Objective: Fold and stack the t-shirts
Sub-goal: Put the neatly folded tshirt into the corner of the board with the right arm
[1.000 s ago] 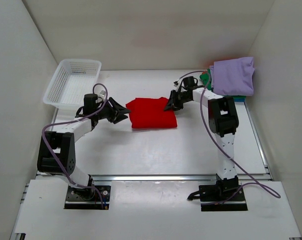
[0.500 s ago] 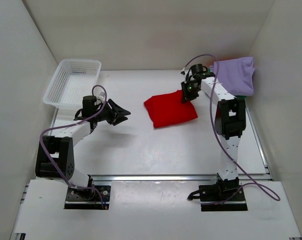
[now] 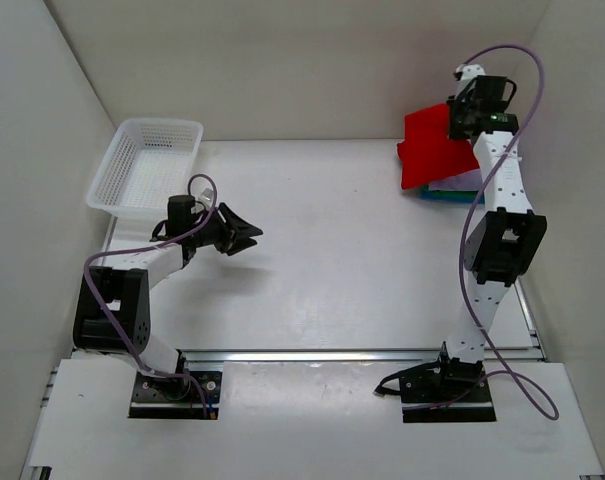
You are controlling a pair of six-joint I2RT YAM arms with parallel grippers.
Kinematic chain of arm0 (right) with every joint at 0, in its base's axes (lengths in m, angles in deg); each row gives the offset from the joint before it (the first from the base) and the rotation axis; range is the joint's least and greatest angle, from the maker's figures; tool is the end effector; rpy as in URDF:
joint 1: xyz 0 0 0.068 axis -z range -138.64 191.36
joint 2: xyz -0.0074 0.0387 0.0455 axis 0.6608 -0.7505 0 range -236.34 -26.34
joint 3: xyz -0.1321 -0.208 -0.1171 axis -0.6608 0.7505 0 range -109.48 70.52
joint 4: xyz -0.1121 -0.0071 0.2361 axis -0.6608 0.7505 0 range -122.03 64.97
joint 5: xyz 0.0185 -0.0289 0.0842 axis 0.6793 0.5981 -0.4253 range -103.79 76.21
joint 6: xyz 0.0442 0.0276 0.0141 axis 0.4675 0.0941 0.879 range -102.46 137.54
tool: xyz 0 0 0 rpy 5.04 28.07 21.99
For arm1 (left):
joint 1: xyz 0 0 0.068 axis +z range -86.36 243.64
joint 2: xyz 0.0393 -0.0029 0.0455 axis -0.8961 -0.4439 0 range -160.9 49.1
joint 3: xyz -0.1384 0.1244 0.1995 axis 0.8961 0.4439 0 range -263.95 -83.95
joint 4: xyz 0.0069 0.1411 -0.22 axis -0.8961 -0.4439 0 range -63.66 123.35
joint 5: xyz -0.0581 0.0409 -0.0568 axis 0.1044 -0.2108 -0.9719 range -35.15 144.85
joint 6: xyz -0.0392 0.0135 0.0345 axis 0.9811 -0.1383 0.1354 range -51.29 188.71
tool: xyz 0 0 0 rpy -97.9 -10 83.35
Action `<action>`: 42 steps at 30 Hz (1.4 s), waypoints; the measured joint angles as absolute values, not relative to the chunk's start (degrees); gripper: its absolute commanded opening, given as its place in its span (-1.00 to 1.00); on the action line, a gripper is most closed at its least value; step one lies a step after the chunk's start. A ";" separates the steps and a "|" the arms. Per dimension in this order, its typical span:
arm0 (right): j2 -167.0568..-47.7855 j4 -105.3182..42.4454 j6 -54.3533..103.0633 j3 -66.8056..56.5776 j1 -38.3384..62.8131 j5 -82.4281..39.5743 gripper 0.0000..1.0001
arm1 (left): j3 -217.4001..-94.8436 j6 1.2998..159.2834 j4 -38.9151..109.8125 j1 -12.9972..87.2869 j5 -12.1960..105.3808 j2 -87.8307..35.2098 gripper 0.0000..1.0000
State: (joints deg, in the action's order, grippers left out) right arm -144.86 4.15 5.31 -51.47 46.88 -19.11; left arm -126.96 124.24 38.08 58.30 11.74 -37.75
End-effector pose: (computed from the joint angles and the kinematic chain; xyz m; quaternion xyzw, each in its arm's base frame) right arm 0.4773 -0.0428 0.3610 -0.0735 0.8739 -0.0336 0.4794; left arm 0.2979 -0.0523 0.1876 -0.2131 0.8275 -0.4886 0.1764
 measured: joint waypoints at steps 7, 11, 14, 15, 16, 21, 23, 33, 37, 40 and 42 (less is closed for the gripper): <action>-154.28 5.09 5.53 -59.45 55.36 -19.17 -1.00 | -126.74 123.10 37.77 58.28 11.37 -39.83 0.08; -157.51 5.53 5.97 -60.26 58.42 -18.89 -1.00 | -126.74 122.71 37.90 58.28 11.28 -40.77 0.08; -157.91 4.90 6.01 -60.33 59.49 -17.97 -1.00 | -126.74 122.71 38.08 58.10 11.24 -41.62 0.08; -157.91 4.22 5.92 -60.33 59.60 -17.32 -1.00 | -126.74 122.69 38.08 57.95 11.26 -41.91 0.08; -157.91 3.52 5.86 -60.33 59.65 -16.73 -1.00 | -126.74 122.64 38.12 57.84 11.26 -42.12 0.08; -157.91 -2.75 3.50 -59.98 59.19 -13.14 -1.00 | -126.74 121.86 37.84 56.99 11.28 -43.02 0.11; -158.02 -5.16 2.64 -59.95 59.04 -12.22 -0.95 | -126.74 121.49 37.71 56.75 11.26 -43.41 0.17; -157.32 -9.36 2.95 -58.93 57.99 -8.77 0.77 | -128.97 117.53 33.47 56.40 11.37 -45.18 0.97; -148.16 -9.29 4.07 -46.34 55.15 -7.11 0.84 | -129.64 115.52 31.19 56.51 10.98 -42.80 0.97; -134.61 -10.95 4.83 -30.21 51.08 -6.65 0.90 | -128.95 113.88 29.57 56.92 10.74 -38.76 0.97; -123.46 -11.91 5.64 -18.67 47.58 -6.78 0.90 | -128.77 111.08 26.27 56.92 11.50 -35.13 0.97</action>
State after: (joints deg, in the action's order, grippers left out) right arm -123.46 -11.91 5.64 -18.67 47.58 -6.78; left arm -128.77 111.08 26.27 56.92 11.50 -35.13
